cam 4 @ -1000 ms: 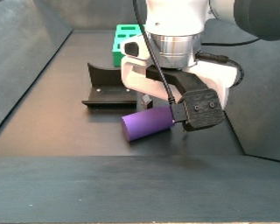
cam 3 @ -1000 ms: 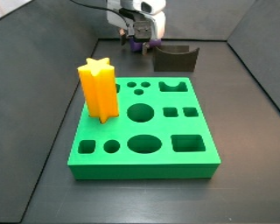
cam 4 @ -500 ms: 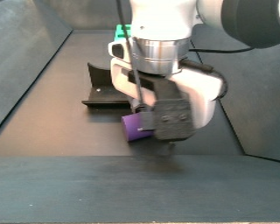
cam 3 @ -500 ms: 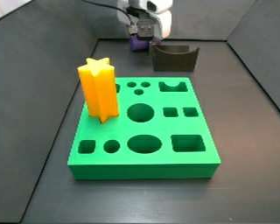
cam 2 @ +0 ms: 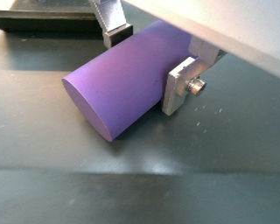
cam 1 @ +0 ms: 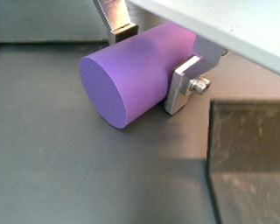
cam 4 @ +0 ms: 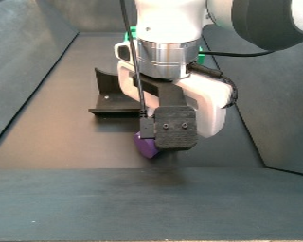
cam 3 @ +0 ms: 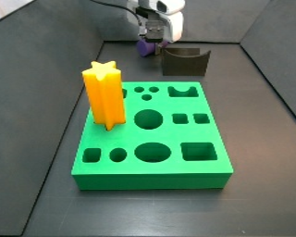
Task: Pick up the round object. Move up. Place the round object on the fixture. Regrasp the round object. Move to above the board. Insert the round object.
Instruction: Pick up the round object.
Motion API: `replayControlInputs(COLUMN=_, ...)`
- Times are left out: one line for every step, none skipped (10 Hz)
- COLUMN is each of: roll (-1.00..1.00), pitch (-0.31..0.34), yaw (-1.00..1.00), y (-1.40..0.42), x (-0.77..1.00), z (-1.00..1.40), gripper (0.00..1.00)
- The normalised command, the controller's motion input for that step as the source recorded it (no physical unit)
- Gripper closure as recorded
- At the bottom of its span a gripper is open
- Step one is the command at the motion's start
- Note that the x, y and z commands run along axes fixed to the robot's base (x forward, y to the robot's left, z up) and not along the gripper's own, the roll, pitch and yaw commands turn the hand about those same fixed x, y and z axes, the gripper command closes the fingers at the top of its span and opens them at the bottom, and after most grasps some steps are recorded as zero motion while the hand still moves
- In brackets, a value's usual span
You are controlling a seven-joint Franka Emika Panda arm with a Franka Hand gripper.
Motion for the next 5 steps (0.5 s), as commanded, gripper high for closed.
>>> replayControlInputs(roll=0.0, pitch=0.0, yaw=0.0, y=0.0, x=0.0, z=0.0, gripper=1.0)
replayControlInputs(roll=0.0, pitch=0.0, yaw=0.0, y=0.0, x=0.0, z=0.0, gripper=1.0)
replayControlInputs(roll=0.0, pitch=0.0, yaw=0.0, y=0.0, x=0.0, z=0.0, gripper=1.0)
replayControlInputs(roll=0.0, pitch=0.0, yaw=0.0, y=0.0, x=0.0, z=0.0, gripper=1.0)
replayControlInputs(roll=0.0, pitch=0.0, yaw=0.0, y=0.0, x=0.0, z=0.0, gripper=1.0)
